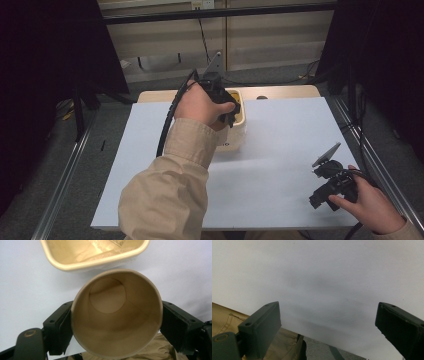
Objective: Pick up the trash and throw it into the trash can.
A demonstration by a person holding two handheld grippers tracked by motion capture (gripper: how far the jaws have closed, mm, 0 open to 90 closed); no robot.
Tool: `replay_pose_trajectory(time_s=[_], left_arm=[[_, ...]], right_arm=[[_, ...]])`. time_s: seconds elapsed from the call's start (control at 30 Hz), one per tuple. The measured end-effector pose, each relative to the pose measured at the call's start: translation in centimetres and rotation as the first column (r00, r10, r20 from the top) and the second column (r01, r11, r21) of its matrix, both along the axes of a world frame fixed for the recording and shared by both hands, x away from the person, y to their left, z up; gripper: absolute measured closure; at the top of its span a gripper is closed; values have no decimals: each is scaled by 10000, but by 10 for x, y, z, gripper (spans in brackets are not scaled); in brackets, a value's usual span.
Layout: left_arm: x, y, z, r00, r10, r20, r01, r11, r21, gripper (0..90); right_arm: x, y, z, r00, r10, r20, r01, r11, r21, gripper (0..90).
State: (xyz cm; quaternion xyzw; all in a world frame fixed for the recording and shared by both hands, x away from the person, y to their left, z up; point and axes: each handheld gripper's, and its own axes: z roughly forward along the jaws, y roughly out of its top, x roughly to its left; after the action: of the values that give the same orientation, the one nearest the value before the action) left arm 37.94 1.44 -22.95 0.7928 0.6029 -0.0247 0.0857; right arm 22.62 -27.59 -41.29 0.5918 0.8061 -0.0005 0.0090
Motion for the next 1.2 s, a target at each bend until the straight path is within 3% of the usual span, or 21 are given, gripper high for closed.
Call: replay_pose_trajectory(time_s=[0.53,0.6,0.97,1.2], left_arm=[[19,11,49,10000,7,-57,-7,10000,-76,191],[21,13,52,9999,43,-101,-46,9996,-277,191],[34,20,68,9996,287,-81,-287,9996,-70,193],[39,23,69,9988,481,-105,-481,9988,-30,194]], right_arm=[[0,0,2,10000,28,-26,-28,9999,-99,67],[0,0,2,10000,8,12,-8,10000,-56,67],[1,1,2,9999,96,53,-95,9999,-78,68],[1,1,1,9999,129,115,-129,9999,-45,68]])
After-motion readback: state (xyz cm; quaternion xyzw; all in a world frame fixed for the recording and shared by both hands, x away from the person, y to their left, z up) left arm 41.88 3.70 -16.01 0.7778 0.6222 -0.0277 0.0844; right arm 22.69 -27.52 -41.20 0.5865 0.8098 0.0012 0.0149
